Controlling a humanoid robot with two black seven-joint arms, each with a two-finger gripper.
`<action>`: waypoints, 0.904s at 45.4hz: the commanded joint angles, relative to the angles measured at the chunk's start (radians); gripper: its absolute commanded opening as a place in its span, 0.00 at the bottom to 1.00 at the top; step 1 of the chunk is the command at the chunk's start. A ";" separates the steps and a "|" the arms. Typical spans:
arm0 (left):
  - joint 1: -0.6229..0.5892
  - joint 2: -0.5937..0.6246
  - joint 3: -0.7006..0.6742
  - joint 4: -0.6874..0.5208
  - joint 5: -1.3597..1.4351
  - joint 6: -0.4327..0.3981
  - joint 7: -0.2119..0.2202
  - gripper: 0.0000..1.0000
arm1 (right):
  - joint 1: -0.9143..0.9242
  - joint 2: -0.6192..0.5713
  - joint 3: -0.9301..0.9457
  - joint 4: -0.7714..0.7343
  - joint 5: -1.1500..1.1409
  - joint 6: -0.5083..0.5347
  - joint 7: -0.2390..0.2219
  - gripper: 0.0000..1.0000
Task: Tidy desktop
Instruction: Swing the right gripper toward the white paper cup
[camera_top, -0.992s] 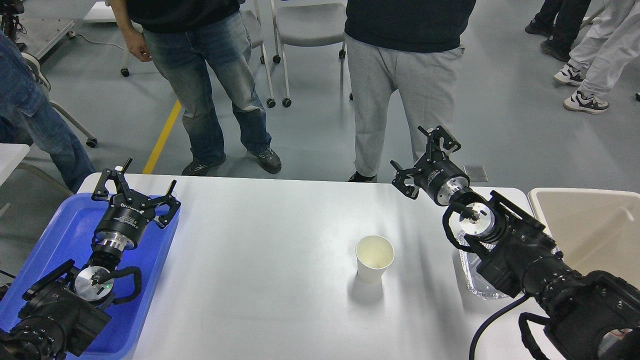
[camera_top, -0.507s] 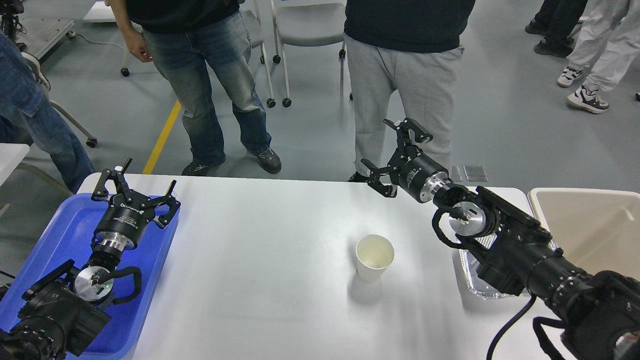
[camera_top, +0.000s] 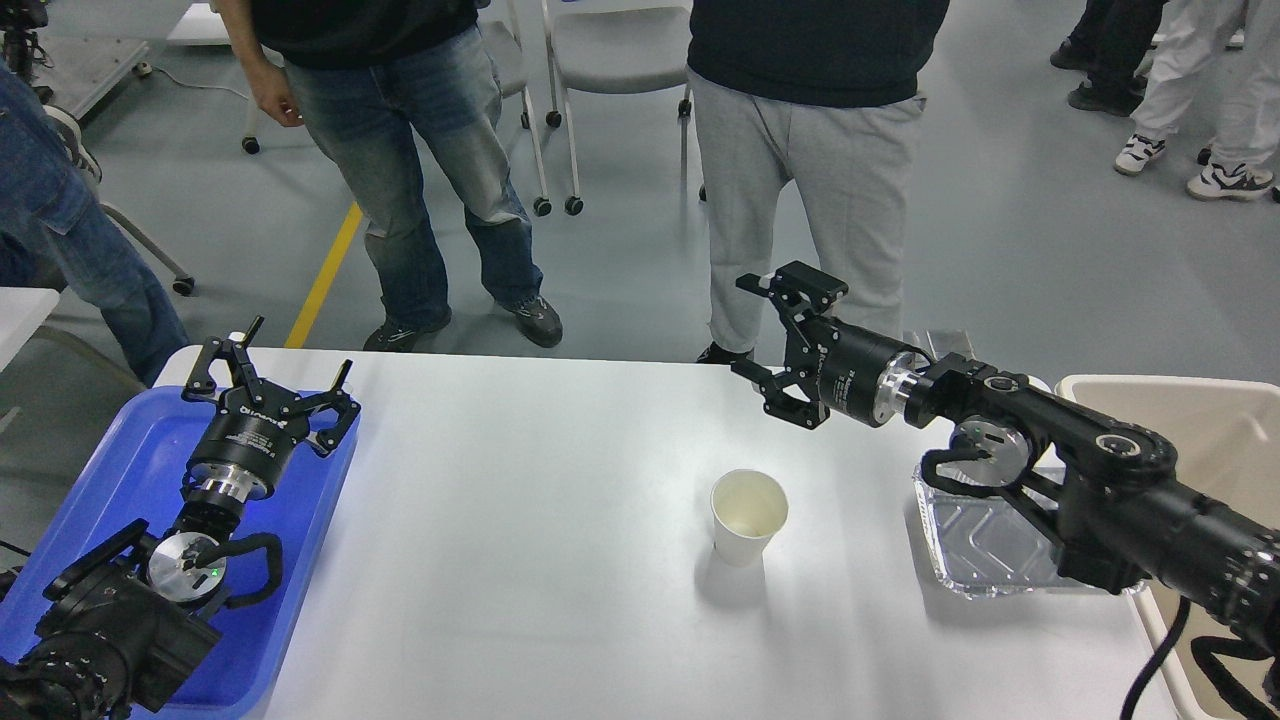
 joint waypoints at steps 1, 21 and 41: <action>0.000 0.000 0.000 0.000 0.000 0.000 0.000 1.00 | 0.048 -0.107 -0.144 0.103 -0.212 0.000 0.000 1.00; 0.000 0.000 0.000 0.000 0.000 0.000 0.000 1.00 | 0.204 -0.141 -0.488 0.147 -0.428 -0.003 0.000 1.00; 0.000 0.000 -0.001 0.000 0.000 0.000 0.000 1.00 | 0.224 -0.084 -0.574 0.133 -0.462 -0.024 0.000 1.00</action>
